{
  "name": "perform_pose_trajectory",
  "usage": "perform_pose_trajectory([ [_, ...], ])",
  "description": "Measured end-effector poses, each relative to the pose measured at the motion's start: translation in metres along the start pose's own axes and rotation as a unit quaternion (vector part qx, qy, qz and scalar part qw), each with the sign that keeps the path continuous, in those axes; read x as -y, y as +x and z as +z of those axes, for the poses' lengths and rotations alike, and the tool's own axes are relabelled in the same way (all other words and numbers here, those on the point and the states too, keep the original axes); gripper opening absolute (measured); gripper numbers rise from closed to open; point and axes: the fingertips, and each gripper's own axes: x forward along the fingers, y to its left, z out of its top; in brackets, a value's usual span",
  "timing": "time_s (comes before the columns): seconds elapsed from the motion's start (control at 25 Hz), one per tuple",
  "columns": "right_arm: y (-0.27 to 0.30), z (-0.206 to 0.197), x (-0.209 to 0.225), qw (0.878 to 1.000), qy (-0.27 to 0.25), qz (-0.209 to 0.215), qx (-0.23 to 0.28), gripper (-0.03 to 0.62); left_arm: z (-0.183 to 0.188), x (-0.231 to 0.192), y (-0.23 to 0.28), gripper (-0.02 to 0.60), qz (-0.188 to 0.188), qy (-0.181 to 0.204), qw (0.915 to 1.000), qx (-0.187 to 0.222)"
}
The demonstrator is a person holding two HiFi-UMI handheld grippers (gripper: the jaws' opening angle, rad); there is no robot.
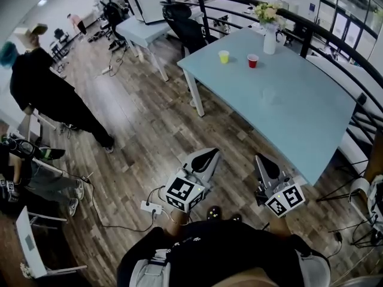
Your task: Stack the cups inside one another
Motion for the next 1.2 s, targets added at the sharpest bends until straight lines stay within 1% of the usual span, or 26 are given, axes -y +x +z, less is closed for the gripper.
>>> perform_pose_trajectory([
  [0.2, -0.01, 0.001, 0.009, 1.0, 0.001, 0.002, 0.002, 0.005, 0.001, 0.008, 0.003, -0.008, 0.009, -0.002, 1.0, 0.0],
  [0.32, -0.016, -0.002, 0.015, 1.0, 0.001, 0.006, 0.0, 0.005, -0.005, 0.012, 0.005, -0.008, 0.018, -0.006, 0.9998, -0.001],
  [0.48, -0.021, -0.003, 0.018, 1.0, -0.009, 0.011, -0.004, 0.003, -0.004, 0.013, 0.003, -0.008, 0.035, -0.018, 0.9992, 0.004],
  [0.76, -0.027, -0.01, 0.024, 0.999, -0.019, 0.021, -0.015, 0.003, -0.012, 0.018, -0.001, -0.008, 0.054, -0.02, 0.9983, 0.0],
  [1.0, -0.02, -0.013, 0.025, 0.999, -0.018, 0.024, -0.021, 0.003, -0.014, 0.009, 0.0, -0.008, 0.059, -0.023, 0.998, -0.001],
  [1.2, 0.0, -0.015, 0.036, 0.999, -0.027, 0.014, -0.023, 0.003, -0.01, -0.016, 0.015, -0.008, 0.049, -0.016, 0.9986, 0.01],
])
